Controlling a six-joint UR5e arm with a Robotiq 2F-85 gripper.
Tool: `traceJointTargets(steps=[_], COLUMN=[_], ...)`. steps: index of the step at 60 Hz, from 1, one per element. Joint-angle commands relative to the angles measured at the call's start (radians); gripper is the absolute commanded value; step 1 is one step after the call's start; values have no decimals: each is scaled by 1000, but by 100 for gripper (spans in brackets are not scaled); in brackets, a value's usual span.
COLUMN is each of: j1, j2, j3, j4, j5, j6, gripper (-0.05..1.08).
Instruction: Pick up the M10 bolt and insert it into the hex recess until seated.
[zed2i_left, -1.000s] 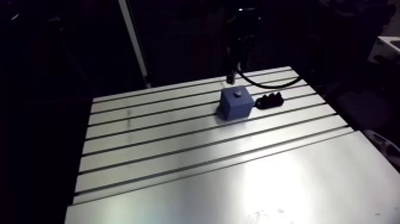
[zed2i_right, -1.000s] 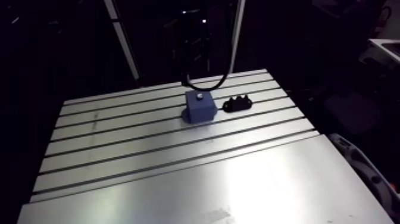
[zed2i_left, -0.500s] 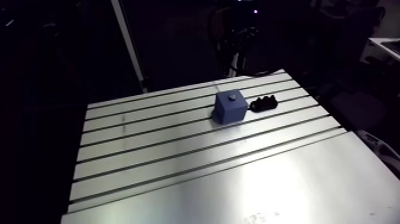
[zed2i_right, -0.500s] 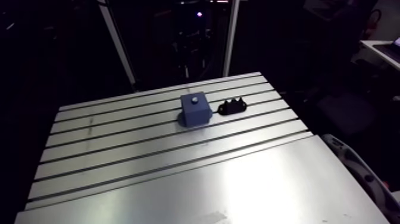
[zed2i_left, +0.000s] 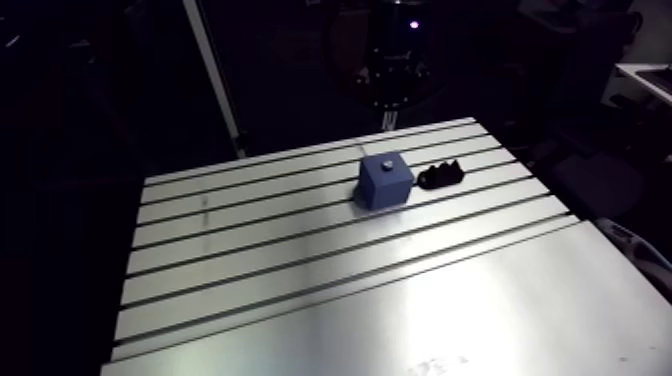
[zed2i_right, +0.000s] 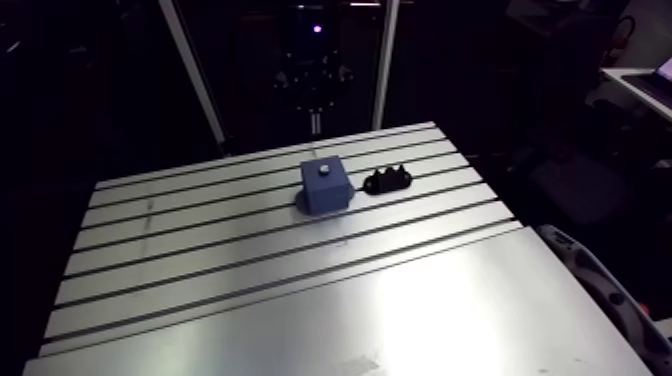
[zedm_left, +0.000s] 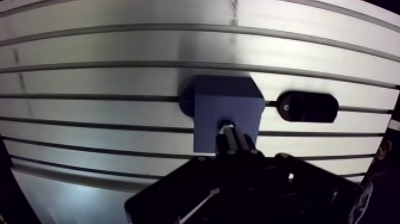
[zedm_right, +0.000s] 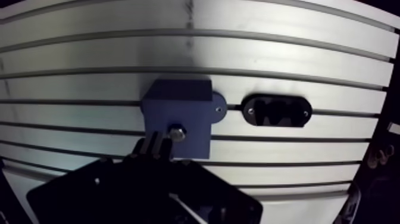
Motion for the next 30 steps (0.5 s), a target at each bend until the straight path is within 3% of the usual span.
traceJointTargets(steps=[1,8,11,19,30], j1=[-4,-5,-5,2,4], j2=[1,0,-2,-5,-7], j3=[-2,-8,-11,-1,7], j4=[-10,-8,-1,13,18], j5=[-4,-4,-14,-63,-67], j6=[21,9,4,-18,-33], gripper=[108,108,108,108,108])
